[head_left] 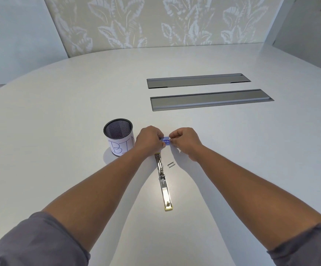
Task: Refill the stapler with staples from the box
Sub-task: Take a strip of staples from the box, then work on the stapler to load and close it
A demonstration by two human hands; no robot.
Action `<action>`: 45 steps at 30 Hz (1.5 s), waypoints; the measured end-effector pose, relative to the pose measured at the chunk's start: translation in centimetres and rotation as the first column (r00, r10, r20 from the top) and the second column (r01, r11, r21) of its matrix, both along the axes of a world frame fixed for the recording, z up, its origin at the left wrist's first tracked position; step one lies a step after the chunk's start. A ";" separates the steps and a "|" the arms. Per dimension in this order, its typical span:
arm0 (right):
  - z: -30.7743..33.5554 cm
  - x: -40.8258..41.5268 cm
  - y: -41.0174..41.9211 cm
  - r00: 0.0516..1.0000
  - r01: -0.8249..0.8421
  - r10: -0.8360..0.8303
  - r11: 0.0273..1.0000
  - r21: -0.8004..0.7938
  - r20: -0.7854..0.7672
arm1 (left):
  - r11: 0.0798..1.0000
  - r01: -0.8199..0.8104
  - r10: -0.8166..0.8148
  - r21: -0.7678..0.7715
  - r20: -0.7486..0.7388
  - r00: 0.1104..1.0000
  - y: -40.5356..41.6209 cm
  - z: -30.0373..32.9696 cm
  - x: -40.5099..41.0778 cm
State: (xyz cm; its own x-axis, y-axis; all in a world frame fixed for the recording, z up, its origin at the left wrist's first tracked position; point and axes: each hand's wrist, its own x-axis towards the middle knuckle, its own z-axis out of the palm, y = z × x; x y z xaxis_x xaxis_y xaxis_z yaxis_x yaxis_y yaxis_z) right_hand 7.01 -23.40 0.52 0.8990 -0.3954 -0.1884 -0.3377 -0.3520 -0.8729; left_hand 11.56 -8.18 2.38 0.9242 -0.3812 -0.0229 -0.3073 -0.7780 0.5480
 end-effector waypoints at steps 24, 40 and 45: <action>-0.7 -6.2 -0.5 0.932 -0.345 0.353 0.934 -0.096 0.079 | 0.941 -0.124 0.075 -0.314 -0.164 0.984 1.0 -1.8 -1.7; -0.9 -8.1 0.5 0.940 -0.310 0.318 0.948 -0.078 0.127 | 0.823 -0.184 0.106 -0.537 -0.173 0.979 4.5 -3.7 -5.6; 0.0 -8.0 1.3 0.958 -0.232 0.173 0.938 0.257 0.230 | 0.696 -0.174 0.022 -0.697 -0.221 0.975 5.0 -3.4 -6.3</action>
State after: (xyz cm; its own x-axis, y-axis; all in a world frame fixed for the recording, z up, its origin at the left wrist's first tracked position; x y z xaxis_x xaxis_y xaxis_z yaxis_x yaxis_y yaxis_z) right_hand -0.98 -22.08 0.49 0.9847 -0.1586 -0.0717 -0.0924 -0.1271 -0.9876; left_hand 5.30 -3.17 -1.01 0.9642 -0.2611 0.0463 -0.0891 -0.1547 0.9839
